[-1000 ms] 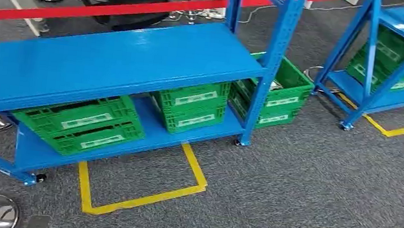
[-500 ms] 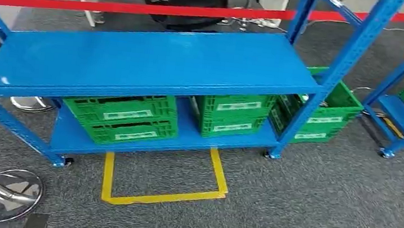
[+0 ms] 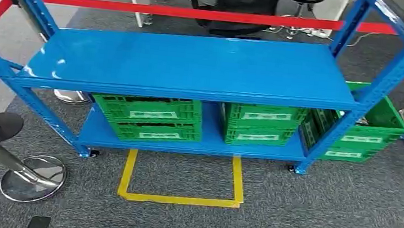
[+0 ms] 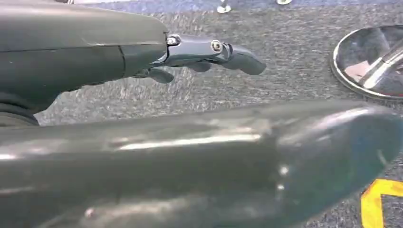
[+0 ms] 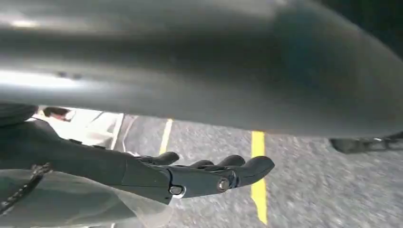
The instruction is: Take the parts from the cabinet and place them on the table.
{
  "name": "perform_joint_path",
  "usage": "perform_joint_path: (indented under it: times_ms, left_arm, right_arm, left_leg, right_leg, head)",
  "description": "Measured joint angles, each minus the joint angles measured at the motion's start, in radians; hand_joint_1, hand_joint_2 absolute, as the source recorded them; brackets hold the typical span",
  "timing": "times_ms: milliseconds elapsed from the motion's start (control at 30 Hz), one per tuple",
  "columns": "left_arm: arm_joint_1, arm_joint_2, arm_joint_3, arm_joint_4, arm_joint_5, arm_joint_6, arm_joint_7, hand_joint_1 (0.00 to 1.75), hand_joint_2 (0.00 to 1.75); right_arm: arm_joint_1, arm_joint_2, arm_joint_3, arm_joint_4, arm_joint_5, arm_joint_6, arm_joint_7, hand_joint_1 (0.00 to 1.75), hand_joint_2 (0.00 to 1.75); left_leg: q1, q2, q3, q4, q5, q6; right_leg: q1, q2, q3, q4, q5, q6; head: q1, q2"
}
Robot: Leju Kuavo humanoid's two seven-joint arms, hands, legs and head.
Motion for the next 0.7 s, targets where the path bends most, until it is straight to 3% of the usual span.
perform_joint_path:
  times_ms: [33,67,100,133,200,233,267,300,367,400,433,533,567,600,633,667,700]
  left_arm:
    - [0.0,0.002,0.0,0.0,0.0,0.0,0.0,0.0,0.0]
    - [-0.002,0.006,0.0,0.0,-0.001,0.0,0.0,0.0,0.0]
    - [-0.006,0.005,0.0,0.001,-0.001,0.001,-0.002,0.0,0.0]
    - [-0.004,0.006,0.0,0.002,-0.001,0.001,-0.001,0.0,0.0]
    - [0.002,0.006,0.0,0.002,-0.001,0.001,-0.002,0.0,0.0]
    - [0.005,0.006,0.0,0.002,0.0,0.001,-0.002,0.0,0.0]
    - [0.0,0.007,0.0,0.002,0.0,0.001,-0.002,0.0,0.0]
    - [-0.006,0.006,0.0,0.002,0.0,0.001,-0.002,0.0,0.0]
    - [-0.007,0.004,0.0,0.003,-0.001,0.001,-0.005,0.0,0.0]
    - [-0.004,0.004,0.0,0.004,0.0,0.001,-0.005,0.0,0.0]
    - [-0.001,0.004,0.0,0.005,0.0,0.001,-0.006,0.0,0.0]
    - [-0.001,0.004,0.001,0.006,0.0,0.001,-0.01,0.0,0.0]
    - [-0.002,0.008,0.0,0.006,-0.001,0.001,-0.012,0.0,0.0]
    - [-0.003,0.008,0.0,0.006,-0.001,0.002,-0.015,0.0,0.0]
    - [-0.002,0.008,0.0,0.006,-0.002,0.002,-0.016,0.0,0.0]
    - [-0.002,0.008,0.0,0.006,-0.002,0.002,-0.019,0.0,0.0]
    - [-0.002,0.008,0.0,0.006,-0.004,0.001,-0.02,0.0,0.0]
  right_arm:
    - [0.001,0.002,0.0,0.0,0.0,0.0,0.0,0.0,0.0]
    - [0.001,0.005,0.0,0.0,0.0,0.0,-0.004,0.0,0.0]
    - [0.001,0.005,0.0,0.0,0.0,0.0,-0.013,0.0,0.0]
    - [-0.001,0.005,0.0,0.0,0.0,0.0,-0.013,0.0,0.0]
    - [-0.006,0.005,0.0,0.0,0.0,0.0,-0.001,0.0,0.0]
    - [-0.01,0.005,0.0,0.0,0.0,0.0,0.006,0.0,0.0]
    - [-0.011,0.005,0.0,0.0,0.0,0.0,0.005,0.0,0.0]
    - [-0.01,0.005,0.0,0.0,0.0,0.0,-0.005,0.0,0.0]
    - [-0.004,0.005,0.0,0.0,0.0,0.0,-0.005,0.0,0.0]
    - [-0.001,0.005,0.0,0.0,0.0,0.0,-0.005,0.0,0.0]
    - [0.002,0.004,0.0,0.0,0.0,-0.001,-0.001,0.0,0.0]
    - [0.004,0.004,0.0,0.0,0.0,-0.003,-0.001,0.0,0.0]
    - [0.003,0.004,0.0,-0.002,0.0,-0.002,-0.001,0.0,0.0]
    - [0.0,0.004,0.0,-0.002,0.0,-0.002,-0.015,0.0,0.0]
    - [0.002,0.004,0.0,-0.002,0.0,0.0,-0.015,0.0,0.0]
    - [0.002,0.004,0.0,-0.002,0.0,0.0,-0.015,0.0,0.0]
    - [0.002,0.004,0.0,-0.002,0.0,0.0,-0.011,0.0,0.0]
  left_leg:
    - [-0.014,0.046,0.03,-0.064,0.02,0.022]
    - [-0.025,0.088,0.038,-0.075,0.002,0.036]
    - [-0.026,0.077,0.046,-0.095,-0.01,0.033]
    - [-0.026,0.065,0.041,-0.102,-0.009,0.032]
    - [-0.015,0.041,0.059,-0.116,-0.007,0.036]
    - [-0.009,0.035,0.076,-0.129,-0.005,0.037]
    - [-0.007,0.027,0.079,-0.133,-0.007,0.039]
    - [-0.004,0.017,0.08,-0.132,-0.01,0.04]
    - [-0.002,0.0,0.089,-0.132,-0.022,0.038]
    - [0.0,-0.007,0.097,-0.132,-0.028,0.035]
    - [0.003,-0.012,0.109,-0.132,-0.037,0.031]
    - [0.013,-0.021,0.148,-0.13,-0.069,0.01]
    - [0.009,-0.023,0.153,-0.125,-0.077,0.001]
    - [0.007,-0.024,0.147,-0.122,-0.08,-0.004]
    - [0.006,-0.022,0.148,-0.122,-0.085,-0.009]
    - [0.007,-0.023,0.156,-0.125,-0.087,-0.011]
    - [0.007,-0.022,0.159,-0.128,-0.093,0.008]
  right_leg:
    - [-0.001,-0.012,-0.002,-0.003,-0.008,0.0]
    - [0.01,-0.024,0.003,-0.003,-0.018,0.006]
    - [0.008,-0.035,0.003,-0.007,-0.02,0.01]
    - [0.009,-0.05,0.023,-0.01,-0.014,0.011]
    - [0.008,-0.048,0.034,-0.009,-0.011,0.025]
    - [0.004,0.016,0.02,0.016,-0.022,0.027]
    - [0.002,0.053,-0.012,0.074,-0.027,0.028]
    - [-0.002,0.07,-0.064,0.153,-0.044,0.032]
    - [-0.006,0.075,-0.162,0.273,-0.105,0.042]
    - [-0.008,0.075,-0.189,0.287,-0.105,0.048]
    - [-0.01,0.075,-0.197,0.262,-0.079,0.051]
    - [-0.022,0.073,-0.146,0.044,0.103,0.065]
    - [-0.015,0.074,-0.154,0.05,0.079,0.064]
    - [-0.013,0.071,-0.151,0.048,0.064,0.038]
    - [-0.013,0.076,-0.143,0.05,0.086,0.027]
    - [-0.014,0.073,-0.147,0.047,0.083,0.02]
    - [-0.016,0.075,-0.139,0.047,0.091,0.029]
  head:
    - [0.0,0.0]
    - [0.01,0.0]
    - [0.004,0.0]
    - [0.006,0.0]
    - [0.004,0.0]
    - [0.008,0.0]
    - [0.009,0.0]
    - [0.012,0.0]
    - [0.011,0.0]
    - [0.013,0.0]
    - [0.011,0.0]
    - [0.014,0.0]
    - [0.018,0.0]
    - [0.02,0.0]
    - [0.015,0.0]
    - [0.008,0.0]
    - [0.01,0.0]
